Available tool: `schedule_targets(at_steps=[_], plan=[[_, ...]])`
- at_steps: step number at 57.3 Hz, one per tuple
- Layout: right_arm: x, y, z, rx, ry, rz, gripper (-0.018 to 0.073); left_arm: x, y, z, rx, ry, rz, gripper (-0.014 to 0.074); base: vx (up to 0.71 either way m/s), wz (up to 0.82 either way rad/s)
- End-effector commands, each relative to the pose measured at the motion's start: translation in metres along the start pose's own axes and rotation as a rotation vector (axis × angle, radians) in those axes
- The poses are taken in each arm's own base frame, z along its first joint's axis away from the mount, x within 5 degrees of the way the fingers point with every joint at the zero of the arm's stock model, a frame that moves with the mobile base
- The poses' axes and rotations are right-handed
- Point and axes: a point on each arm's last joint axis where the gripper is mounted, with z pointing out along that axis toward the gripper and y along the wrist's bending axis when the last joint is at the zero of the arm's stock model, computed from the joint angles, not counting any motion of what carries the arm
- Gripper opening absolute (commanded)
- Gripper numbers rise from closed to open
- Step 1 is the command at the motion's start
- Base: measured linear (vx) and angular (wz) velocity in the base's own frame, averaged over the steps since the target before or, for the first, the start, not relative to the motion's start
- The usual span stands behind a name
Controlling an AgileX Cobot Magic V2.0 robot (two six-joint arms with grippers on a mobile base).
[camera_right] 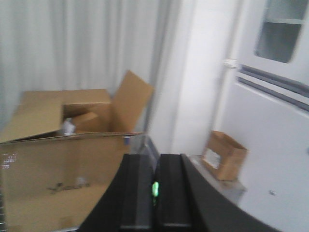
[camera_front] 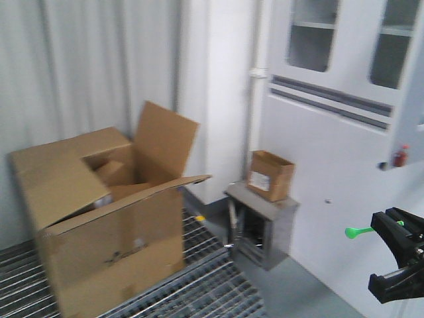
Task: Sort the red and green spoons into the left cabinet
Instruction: 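Drive the base across the room to the white cabinet holding both spoons, then approach the shelf with the blue tray, holding both spoons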
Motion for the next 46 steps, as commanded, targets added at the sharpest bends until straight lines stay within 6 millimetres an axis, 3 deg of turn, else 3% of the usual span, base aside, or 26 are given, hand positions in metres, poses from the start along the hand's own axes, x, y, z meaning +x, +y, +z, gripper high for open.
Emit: schedule_targets(at_steps=[1, 46], plan=[[-0.0186, 0.0011, -0.0012, -0.018, -0.111, 0.0, -0.0004, -0.0135, -0.0052, 0.0005, 0.047, -0.074, -0.021, -0.0006, 0.28, -0.73], [-0.0186, 0.0011, -0.0012, -0.018, -0.111, 0.0, -0.0004, -0.0135, -0.0052, 0.0005, 0.047, -0.074, -0.021, -0.0006, 0.22, -0.8]])
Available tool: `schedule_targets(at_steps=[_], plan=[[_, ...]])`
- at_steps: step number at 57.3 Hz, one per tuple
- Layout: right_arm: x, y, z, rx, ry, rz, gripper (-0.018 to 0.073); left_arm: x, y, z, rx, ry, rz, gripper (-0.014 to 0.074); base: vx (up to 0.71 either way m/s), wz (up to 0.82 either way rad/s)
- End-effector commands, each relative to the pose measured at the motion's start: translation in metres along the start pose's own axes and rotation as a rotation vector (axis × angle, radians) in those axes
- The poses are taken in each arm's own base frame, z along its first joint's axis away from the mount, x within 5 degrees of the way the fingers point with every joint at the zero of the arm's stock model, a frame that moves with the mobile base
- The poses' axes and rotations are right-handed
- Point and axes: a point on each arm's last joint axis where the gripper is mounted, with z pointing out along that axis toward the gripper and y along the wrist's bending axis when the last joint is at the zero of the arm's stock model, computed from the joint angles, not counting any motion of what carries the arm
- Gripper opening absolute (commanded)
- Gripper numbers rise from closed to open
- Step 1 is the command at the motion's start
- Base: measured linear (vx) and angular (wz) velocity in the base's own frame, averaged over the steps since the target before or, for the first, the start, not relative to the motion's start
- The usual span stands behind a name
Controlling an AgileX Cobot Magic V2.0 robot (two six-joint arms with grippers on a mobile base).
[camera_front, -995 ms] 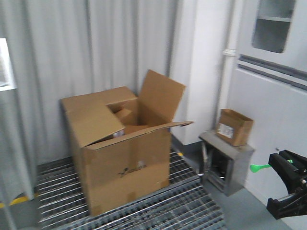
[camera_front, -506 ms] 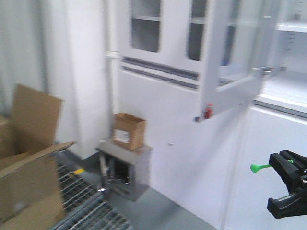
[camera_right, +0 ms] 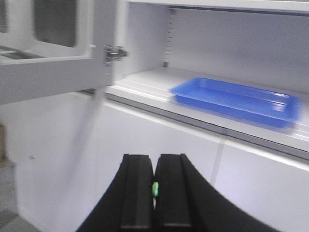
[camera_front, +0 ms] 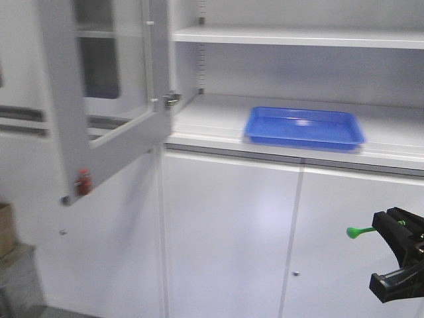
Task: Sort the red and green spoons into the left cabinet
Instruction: 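Approach the shelf with the blue tray, holding both spoons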
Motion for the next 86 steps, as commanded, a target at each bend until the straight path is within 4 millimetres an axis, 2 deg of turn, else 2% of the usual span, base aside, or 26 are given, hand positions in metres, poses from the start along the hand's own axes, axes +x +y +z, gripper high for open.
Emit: schedule_targets(at_steps=[1, 47, 86], plan=[[-0.0186, 0.0011, -0.0012, -0.018, -0.111, 0.0, -0.0004, -0.0136, -0.0053, 0.0005, 0.047, -0.074, -0.021, -0.0006, 0.21, -0.68], [-0.0186, 0.0011, -0.0012, -0.018, -0.111, 0.0, -0.0004, -0.0136, -0.0053, 0.0005, 0.047, -0.074, -0.021, -0.0006, 0.25, -0.38], [-0.0186, 0.0011, -0.0012, -0.018, -0.111, 0.0, -0.0004, -0.0136, -0.0053, 0.0005, 0.047, -0.074, -0.021, -0.0006, 0.28, 0.06]])
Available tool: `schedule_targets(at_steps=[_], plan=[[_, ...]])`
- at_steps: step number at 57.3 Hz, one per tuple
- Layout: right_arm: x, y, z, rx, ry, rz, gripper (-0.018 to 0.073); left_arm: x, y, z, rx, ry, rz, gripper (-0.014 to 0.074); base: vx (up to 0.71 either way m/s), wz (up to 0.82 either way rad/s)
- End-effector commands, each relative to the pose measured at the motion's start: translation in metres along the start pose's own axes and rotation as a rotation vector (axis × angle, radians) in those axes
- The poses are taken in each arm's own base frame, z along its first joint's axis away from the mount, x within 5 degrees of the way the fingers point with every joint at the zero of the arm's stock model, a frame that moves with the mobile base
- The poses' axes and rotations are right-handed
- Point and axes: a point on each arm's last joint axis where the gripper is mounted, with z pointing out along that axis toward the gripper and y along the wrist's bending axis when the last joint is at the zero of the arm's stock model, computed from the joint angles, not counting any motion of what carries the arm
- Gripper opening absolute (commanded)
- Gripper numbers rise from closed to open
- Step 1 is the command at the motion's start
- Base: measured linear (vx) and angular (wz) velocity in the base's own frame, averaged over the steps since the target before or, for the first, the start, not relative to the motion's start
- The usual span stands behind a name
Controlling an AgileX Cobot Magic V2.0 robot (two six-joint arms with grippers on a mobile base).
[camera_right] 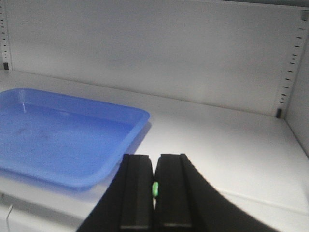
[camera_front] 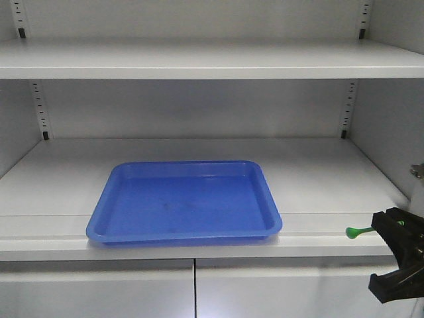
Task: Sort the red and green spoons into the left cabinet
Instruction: 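Approach the shelf with the blue tray, holding both spoons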
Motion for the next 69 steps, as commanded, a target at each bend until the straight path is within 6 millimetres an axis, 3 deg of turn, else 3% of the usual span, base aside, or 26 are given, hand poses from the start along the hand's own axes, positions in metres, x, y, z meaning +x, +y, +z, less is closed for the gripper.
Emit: schedule_targets(at_steps=[1, 69], plan=[[-0.0186, 0.0011, -0.0012, -0.018, -0.111, 0.0, -0.0004, -0.0135, -0.0052, 0.0005, 0.046, -0.073, -0.021, -0.0006, 0.28, 0.16], [-0.0186, 0.0011, -0.0012, -0.018, -0.111, 0.0, -0.0004, -0.0135, -0.0052, 0.0005, 0.047, -0.074, -0.021, -0.0006, 0.18, 0.04]])
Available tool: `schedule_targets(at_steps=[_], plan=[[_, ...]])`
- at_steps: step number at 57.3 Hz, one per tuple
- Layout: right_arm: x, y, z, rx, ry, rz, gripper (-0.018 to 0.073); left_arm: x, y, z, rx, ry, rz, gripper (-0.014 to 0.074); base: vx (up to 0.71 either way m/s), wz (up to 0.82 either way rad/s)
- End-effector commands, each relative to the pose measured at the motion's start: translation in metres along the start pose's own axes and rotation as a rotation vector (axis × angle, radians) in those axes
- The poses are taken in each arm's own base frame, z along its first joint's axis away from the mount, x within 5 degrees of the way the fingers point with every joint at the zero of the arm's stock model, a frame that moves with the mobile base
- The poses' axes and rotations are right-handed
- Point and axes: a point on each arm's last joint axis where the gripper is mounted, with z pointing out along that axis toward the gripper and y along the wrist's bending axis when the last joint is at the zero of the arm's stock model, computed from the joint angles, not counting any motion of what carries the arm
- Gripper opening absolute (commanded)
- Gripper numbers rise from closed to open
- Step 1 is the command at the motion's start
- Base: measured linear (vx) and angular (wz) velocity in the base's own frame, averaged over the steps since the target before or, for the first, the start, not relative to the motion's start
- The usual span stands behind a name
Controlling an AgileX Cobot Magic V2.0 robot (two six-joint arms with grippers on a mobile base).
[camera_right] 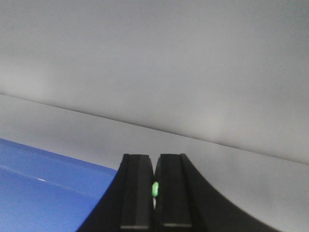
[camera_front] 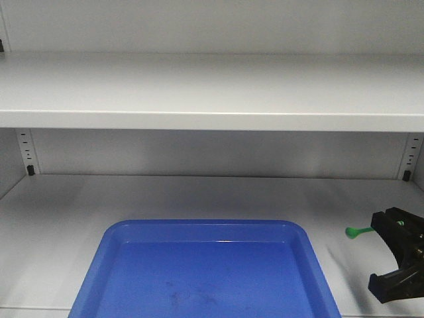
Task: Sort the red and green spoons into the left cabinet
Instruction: 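Approach the shelf with the blue tray, holding both spoons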
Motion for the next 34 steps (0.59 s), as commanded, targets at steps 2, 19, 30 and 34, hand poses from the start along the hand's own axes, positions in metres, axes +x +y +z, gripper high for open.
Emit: schedule_targets(at_steps=[2, 19, 30, 34], plan=[[-0.0186, 0.0011, -0.0012, -0.018, -0.111, 0.0, -0.0004, -0.0135, -0.0052, 0.0005, 0.047, -0.074, -0.021, -0.0006, 0.05, -0.02], [-0.0186, 0.0011, -0.0012, -0.018, -0.111, 0.0, -0.0004, -0.0135, -0.0052, 0.0005, 0.047, -0.074, -0.021, -0.0006, 0.01, -0.01], [-0.0186, 0.0011, -0.0012, -0.018, -0.111, 0.0, -0.0004, -0.0135, -0.0052, 0.0005, 0.047, -0.074, -0.021, -0.0006, 0.0, 0.0], [-0.0186, 0.0011, -0.0012, -0.018, -0.111, 0.0, -0.0004, -0.0135, -0.0052, 0.0005, 0.047, -0.074, -0.019, -0.0006, 0.0, 0.0]])
